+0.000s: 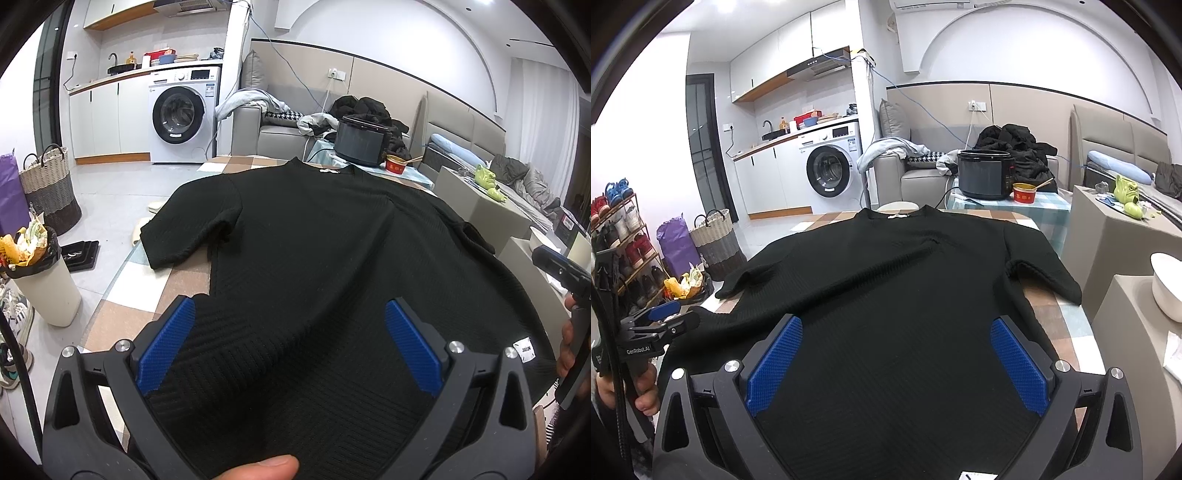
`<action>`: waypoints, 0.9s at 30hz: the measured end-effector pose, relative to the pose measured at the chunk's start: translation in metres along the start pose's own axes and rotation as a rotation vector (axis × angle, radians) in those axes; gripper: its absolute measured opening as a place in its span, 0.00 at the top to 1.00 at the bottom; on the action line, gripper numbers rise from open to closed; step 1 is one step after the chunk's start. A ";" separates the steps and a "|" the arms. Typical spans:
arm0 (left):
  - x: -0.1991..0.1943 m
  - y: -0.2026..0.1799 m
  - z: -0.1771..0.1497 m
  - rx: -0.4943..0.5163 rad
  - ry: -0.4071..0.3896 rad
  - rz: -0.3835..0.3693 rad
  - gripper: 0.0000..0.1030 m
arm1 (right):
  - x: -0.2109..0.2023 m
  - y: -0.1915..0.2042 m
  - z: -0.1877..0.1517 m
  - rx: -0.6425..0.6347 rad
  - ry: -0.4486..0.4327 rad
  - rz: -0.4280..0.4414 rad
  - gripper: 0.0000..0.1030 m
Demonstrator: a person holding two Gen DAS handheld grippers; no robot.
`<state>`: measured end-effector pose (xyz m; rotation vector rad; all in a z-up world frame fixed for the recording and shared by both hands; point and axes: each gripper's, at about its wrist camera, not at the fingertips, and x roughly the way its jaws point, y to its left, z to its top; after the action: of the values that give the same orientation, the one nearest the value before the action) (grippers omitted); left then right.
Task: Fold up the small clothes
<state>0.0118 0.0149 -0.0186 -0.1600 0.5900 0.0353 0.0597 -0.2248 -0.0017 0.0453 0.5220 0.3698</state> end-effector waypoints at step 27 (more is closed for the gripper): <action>0.041 0.034 0.050 -0.088 0.031 0.014 0.01 | 0.036 -0.032 0.023 0.134 0.098 -0.039 0.00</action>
<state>0.0707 0.0560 -0.0052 -0.2424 0.6209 0.0728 0.1107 -0.2408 -0.0038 0.1466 0.6433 0.2992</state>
